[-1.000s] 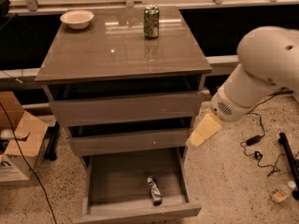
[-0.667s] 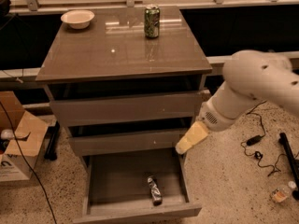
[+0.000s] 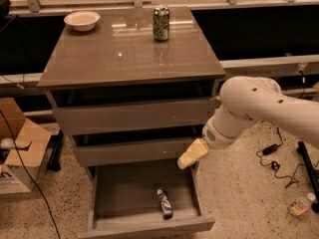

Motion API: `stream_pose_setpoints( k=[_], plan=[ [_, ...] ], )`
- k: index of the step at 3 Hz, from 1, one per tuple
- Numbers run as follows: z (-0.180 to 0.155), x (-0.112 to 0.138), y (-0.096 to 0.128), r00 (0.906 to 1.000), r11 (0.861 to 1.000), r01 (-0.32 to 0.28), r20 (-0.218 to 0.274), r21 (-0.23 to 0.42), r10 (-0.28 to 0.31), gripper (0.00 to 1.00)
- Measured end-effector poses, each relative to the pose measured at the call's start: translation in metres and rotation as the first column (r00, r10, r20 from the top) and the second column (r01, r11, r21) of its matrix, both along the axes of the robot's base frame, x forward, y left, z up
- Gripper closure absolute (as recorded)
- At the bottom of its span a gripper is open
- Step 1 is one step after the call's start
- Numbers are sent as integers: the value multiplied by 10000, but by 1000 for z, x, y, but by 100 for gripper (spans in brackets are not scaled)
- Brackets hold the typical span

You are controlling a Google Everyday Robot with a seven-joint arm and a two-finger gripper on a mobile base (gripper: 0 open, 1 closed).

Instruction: Pick redbull can from bottom drawer and place on counter

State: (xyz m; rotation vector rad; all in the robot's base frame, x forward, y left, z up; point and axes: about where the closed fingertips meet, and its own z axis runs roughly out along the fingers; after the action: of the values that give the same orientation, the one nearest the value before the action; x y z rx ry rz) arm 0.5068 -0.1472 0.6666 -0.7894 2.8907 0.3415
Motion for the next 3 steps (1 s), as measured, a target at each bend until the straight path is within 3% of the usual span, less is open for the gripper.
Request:
stream_pose_setpoints(
  k=[1, 2, 3],
  plan=[
    [-2, 1, 0, 10000, 10000, 26, -33, 28, -26, 0],
    [-34, 19, 9, 9962, 9951, 838, -264, 532, -825, 0],
    [-84, 46, 26, 9827, 9789, 1768, -751, 1030, -1695, 0]
  ],
)
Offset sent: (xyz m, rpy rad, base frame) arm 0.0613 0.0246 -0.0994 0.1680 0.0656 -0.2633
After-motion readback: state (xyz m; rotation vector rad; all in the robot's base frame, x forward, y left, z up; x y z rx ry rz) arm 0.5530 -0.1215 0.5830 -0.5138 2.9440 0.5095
